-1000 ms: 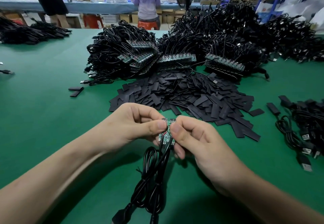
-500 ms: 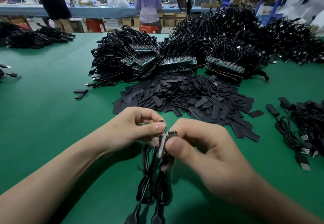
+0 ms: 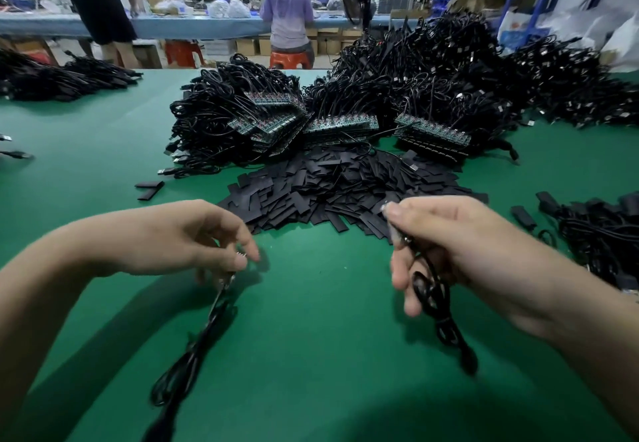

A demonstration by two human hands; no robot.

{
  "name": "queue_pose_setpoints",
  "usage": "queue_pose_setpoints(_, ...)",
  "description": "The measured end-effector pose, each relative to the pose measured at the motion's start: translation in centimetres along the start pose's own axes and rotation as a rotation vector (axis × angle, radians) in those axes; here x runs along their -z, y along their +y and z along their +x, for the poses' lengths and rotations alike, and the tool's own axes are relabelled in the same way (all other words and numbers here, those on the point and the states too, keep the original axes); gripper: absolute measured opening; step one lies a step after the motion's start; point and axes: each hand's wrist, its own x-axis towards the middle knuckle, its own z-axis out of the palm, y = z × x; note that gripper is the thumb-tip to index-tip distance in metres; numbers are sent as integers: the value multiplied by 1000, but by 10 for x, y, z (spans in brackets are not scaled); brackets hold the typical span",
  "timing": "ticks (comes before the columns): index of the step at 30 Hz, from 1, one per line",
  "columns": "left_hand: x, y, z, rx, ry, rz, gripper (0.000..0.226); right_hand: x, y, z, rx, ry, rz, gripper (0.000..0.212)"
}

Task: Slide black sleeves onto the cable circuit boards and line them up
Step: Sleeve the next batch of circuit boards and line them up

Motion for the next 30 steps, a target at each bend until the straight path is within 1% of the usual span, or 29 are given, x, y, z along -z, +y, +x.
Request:
queue_pose_setpoints(2,4,9,4,-2,36,247,24,1,14,7,-68,47,-67,36)
queue_pose_setpoints(4,0,22,18,-90,166,419,36,-4,28,13,-108,82,-99,38)
queue_pose_setpoints(5,-6,30,29,-160,233,478,36,-7,34,14,-113,98,-121,38)
queue_pose_setpoints(7,-24,46,55,-302,285,584,31,-12,43,16,-88,136,-181,36)
queue_pose_setpoints(9,-44,60,82,-393,273,668,33,-14,47,15,-29,173,-214,34)
queue_pose_setpoints(13,-64,72,118,-446,316,788,38,-11,50,12,79,226,-284,22)
queue_pose_setpoints(18,-60,72,132,-459,343,835,26,-12,53,15,132,248,-308,18)
queue_pose_setpoints(21,-57,73,137,-425,334,754,19,-12,54,16,136,254,-316,17)
queue_pose_setpoints(24,-55,73,138,-393,335,716,18,-11,55,16,146,265,-317,17)
queue_pose_setpoints(27,-51,69,127,-375,408,689,18,-9,54,17,153,290,-289,17)
queue_pose_setpoints(30,-49,60,104,-366,502,599,21,-5,56,17,140,288,-213,18)
